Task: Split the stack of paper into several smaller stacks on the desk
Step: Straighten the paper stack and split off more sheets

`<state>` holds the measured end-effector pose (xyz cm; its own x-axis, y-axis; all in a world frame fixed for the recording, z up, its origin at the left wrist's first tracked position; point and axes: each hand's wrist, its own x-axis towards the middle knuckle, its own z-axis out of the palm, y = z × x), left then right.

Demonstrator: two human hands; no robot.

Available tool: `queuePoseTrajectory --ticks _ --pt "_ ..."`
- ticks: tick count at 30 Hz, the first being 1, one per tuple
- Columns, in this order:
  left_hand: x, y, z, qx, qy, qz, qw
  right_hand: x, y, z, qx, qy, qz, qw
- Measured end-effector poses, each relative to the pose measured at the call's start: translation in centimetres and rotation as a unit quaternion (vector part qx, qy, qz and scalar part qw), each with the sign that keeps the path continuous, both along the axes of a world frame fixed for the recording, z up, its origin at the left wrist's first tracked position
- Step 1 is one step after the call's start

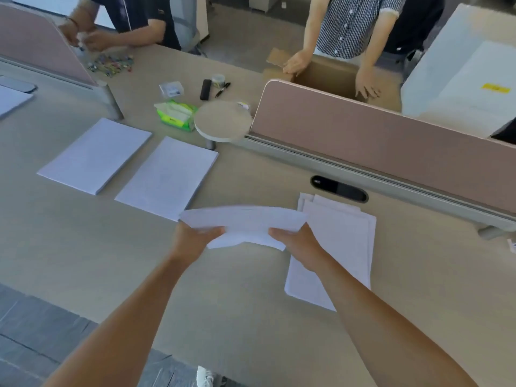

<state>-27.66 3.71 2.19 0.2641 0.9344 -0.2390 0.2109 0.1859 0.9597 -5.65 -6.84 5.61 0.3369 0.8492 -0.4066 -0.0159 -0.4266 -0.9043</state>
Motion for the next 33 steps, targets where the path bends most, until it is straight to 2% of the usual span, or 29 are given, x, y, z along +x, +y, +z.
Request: queuePoseTrajectory --ticks 4,9,13,17,21,22,27,30,33 --pt "-1.7 0.7 0.3 -0.012 -0.003 -0.067 0.998 -2.3 0.8 -0.1 0.024 0.017 -0.035 0.999" --pt "-2.1 1.9 1.5 -0.009 -0.037 -0.067 0.997 -3.4 1.7 0.2 0.055 0.015 -0.089 0.994" --pt "-2.7 2.5 1.3 -0.045 0.055 -0.084 0.994 -4.2 1.8 -0.7 0.045 0.050 -0.094 0.993" --pt "-2.8 2.4 1.1 0.018 0.099 -0.130 0.986 -4.8 1.6 -0.6 0.034 0.048 -0.126 0.990" --pt "-1.7 3.4 2.0 0.019 0.139 -0.142 0.980 -3.3 0.8 0.1 -0.005 -0.006 -0.118 0.993" --pt "-1.3 3.7 2.5 0.014 0.126 -0.141 0.982 -2.7 0.5 0.5 -0.018 -0.026 -0.110 0.993" --pt "1.4 5.2 1.9 -0.109 0.000 -0.111 0.988 2.9 -1.8 0.6 -0.152 -0.142 -0.119 0.971" --pt "3.4 4.9 -1.3 -0.226 -0.029 -0.112 0.967 7.1 -4.0 -0.5 -0.228 -0.210 -0.128 0.942" --pt "5.8 3.5 -3.8 -0.300 -0.040 -0.126 0.945 10.6 -6.1 -1.7 -0.281 -0.251 -0.143 0.915"
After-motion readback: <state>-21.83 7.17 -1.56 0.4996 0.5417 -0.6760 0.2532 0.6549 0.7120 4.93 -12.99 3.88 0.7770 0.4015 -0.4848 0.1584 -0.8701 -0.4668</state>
